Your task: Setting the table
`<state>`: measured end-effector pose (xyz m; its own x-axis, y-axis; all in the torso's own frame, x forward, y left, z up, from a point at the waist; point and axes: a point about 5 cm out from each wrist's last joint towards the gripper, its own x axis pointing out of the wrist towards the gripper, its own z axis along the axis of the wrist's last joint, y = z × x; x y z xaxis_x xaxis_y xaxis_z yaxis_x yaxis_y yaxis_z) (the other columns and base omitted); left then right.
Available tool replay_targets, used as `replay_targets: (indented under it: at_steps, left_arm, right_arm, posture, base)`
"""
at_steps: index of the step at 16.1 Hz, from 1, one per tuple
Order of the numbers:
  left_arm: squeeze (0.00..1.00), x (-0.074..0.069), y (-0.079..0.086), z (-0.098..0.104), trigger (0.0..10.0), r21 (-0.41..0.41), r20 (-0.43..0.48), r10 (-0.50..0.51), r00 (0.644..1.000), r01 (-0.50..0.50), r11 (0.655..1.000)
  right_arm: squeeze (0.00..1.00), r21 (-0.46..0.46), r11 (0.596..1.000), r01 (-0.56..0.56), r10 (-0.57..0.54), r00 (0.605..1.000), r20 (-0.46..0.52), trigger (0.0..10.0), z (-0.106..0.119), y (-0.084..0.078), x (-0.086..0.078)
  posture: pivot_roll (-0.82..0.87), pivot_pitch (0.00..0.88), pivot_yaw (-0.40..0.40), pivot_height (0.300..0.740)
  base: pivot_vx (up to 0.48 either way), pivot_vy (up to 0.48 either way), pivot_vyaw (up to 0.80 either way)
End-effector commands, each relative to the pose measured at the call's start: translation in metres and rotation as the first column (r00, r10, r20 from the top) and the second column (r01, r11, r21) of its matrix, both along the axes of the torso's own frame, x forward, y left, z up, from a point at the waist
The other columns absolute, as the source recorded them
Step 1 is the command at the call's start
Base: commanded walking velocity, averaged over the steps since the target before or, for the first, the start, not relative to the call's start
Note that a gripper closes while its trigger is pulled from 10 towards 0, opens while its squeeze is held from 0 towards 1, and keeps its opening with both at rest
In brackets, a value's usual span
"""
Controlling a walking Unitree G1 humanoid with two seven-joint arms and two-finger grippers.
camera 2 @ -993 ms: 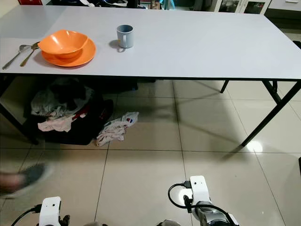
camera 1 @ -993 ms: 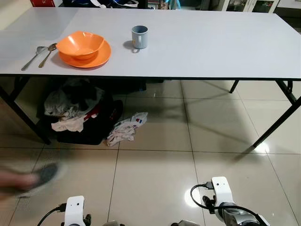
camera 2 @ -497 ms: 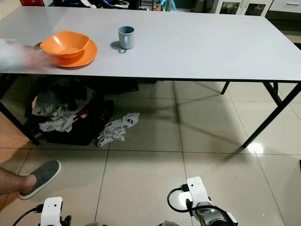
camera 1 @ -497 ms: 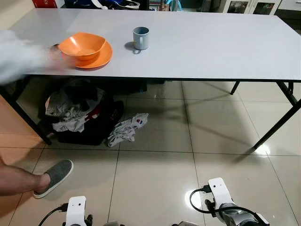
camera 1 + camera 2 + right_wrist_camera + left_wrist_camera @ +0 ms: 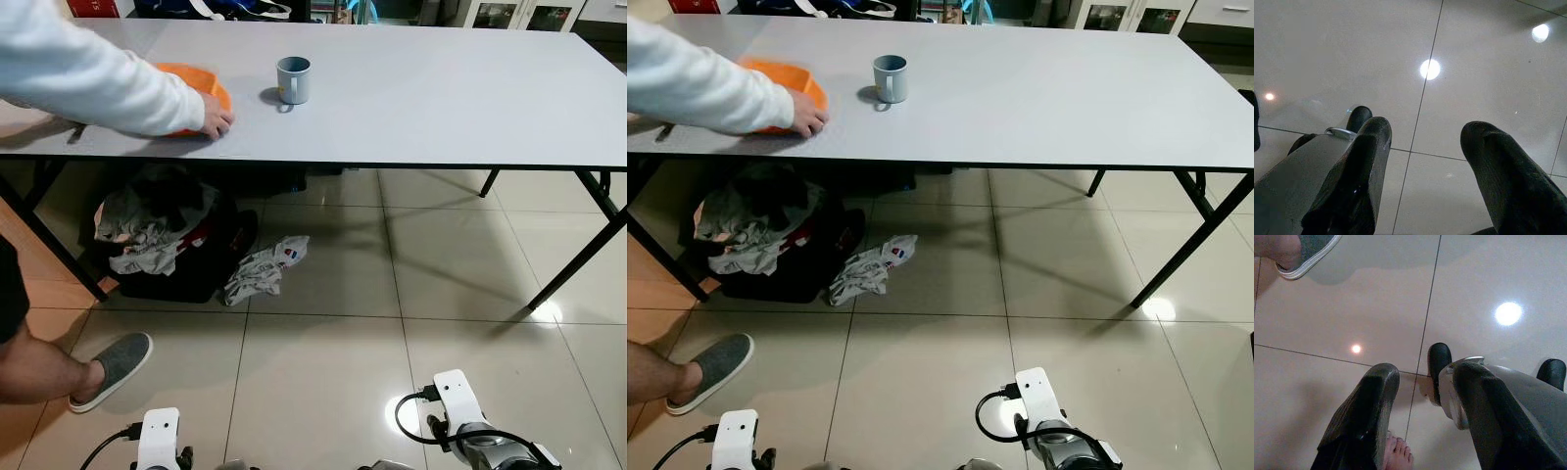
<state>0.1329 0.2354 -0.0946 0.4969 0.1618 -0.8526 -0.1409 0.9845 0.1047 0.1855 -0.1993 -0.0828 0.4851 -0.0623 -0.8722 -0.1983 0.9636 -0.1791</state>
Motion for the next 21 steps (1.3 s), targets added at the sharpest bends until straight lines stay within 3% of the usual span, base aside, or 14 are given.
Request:
replay_targets:
  at_steps: [1, 12, 14, 17, 18, 21]
  left_arm:
    - [0.0, -0.004, 0.0, -0.002, 10.0, 0.0, -0.016, 0.0, 1.0, 0.0, 1.0]
    - [0.0, -0.005, 0.005, 0.0, 10.0, 0.011, -0.019, -0.012, 1.0, 0.012, 1.0]
    - [0.0, -0.001, 0.011, 0.003, 10.0, 0.065, -0.002, -0.027, 1.0, 0.027, 0.998]
    - [0.0, -0.002, 0.009, 0.002, 10.0, 0.076, -0.009, -0.037, 0.999, 0.037, 0.996]
    - [0.0, -0.001, 0.009, 0.002, 10.0, 0.088, -0.003, -0.041, 0.999, 0.041, 0.995]
    - [0.0, -0.001, 0.008, 0.002, 10.0, 0.104, 0.001, -0.048, 0.999, 0.048, 0.993]
  right_arm:
    - [0.0, -0.004, 1.0, 0.005, -0.005, 1.0, -0.011, 10.0, -0.001, 0.0, -0.001]
    - [0.0, 0.012, 1.0, 0.021, -0.021, 1.0, -0.01, 10.0, -0.003, 0.004, -0.004]
    - [0.0, -0.039, 0.999, 0.003, -0.004, 1.0, -0.013, 10.0, -0.004, 0.003, -0.008]
    - [0.0, -0.033, 0.999, 0.008, -0.008, 1.0, -0.027, 10.0, -0.005, 0.002, -0.01]
    - [1.0, -0.03, 1.0, 0.005, -0.005, 1.0, -0.02, 10.0, -0.004, 0.002, -0.008]
    - [1.0, -0.036, 0.999, 0.001, -0.001, 1.0, -0.006, 10.0, -0.002, 0.001, -0.003]
  posture:
    - [-0.08, 0.033, -0.013, 0.74]
    - [-0.07, 0.04, 0.013, 0.74]
    - [-0.04, 0.042, 0.016, 0.74]
    - [-0.02, 0.037, 0.004, 0.74]
    - [-0.03, 0.036, 0.0, 0.74]
    - [-0.03, 0.035, -0.003, 0.74]
  base:
    - [0.0, 0.0, 0.0]
    - [0.0, 0.0, 0.0]
    - [0.0, 0.0, 0.0]
    - [0.0, 0.0, 0.0]
    - [0.0, 0.0, 0.0]
    - [0.0, 0.0, 0.0]
